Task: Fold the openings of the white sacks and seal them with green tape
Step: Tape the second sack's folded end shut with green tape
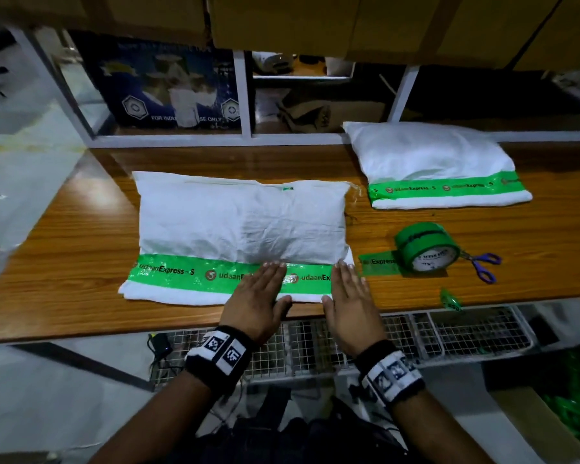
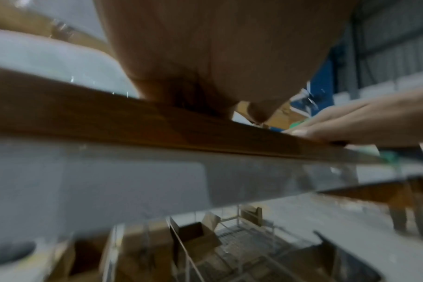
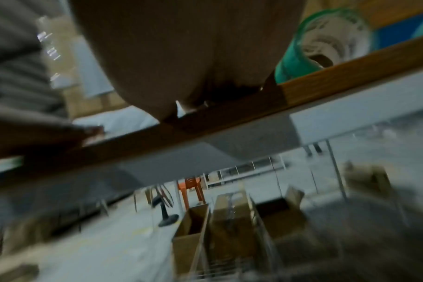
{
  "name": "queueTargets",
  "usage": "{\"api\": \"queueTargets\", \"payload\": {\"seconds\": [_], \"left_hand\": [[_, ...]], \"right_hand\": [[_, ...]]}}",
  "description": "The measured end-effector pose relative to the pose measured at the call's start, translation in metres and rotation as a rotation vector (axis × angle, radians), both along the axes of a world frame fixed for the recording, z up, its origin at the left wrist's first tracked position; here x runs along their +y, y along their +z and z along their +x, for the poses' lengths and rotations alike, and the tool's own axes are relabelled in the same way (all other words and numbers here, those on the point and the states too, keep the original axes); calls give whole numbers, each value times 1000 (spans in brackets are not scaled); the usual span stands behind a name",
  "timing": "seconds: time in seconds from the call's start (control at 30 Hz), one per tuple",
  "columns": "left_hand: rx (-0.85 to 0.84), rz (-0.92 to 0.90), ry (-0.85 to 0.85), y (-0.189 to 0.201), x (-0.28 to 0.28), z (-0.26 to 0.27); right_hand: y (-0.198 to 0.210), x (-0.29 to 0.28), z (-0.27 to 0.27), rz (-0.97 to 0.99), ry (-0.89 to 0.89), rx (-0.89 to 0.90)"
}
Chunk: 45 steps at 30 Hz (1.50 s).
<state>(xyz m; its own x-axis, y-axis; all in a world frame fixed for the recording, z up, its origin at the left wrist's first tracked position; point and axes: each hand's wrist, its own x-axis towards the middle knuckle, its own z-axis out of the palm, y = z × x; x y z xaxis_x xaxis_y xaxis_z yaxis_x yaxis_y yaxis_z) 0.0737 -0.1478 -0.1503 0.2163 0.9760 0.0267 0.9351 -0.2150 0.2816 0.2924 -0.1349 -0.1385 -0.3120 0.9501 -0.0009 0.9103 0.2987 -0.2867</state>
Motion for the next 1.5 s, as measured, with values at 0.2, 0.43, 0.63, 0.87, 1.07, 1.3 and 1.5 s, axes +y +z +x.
{"api": "queueTargets", "payload": {"seconds": [0.2, 0.43, 0.63, 0.87, 1.07, 1.3, 1.5], "left_hand": [[162, -19, 6, 25, -4, 38], [184, -62, -184, 16, 4, 82], [143, -10, -5, 10, -14, 33], [163, -31, 34, 9, -12, 38], [168, 14, 200, 9, -33, -38], [188, -93, 249, 11, -34, -45], [155, -41, 336, 11, -59, -106]], "right_hand": [[12, -4, 32, -52, -5, -183], [15, -8, 41, 43, 20, -312], [21, -8, 42, 36, -2, -342], [20, 5, -1, -16, 232, -199], [11, -1, -1, -47, 175, -134], [19, -2, -68, 9, 316, -109], [9, -6, -73, 14, 199, -157]]}}
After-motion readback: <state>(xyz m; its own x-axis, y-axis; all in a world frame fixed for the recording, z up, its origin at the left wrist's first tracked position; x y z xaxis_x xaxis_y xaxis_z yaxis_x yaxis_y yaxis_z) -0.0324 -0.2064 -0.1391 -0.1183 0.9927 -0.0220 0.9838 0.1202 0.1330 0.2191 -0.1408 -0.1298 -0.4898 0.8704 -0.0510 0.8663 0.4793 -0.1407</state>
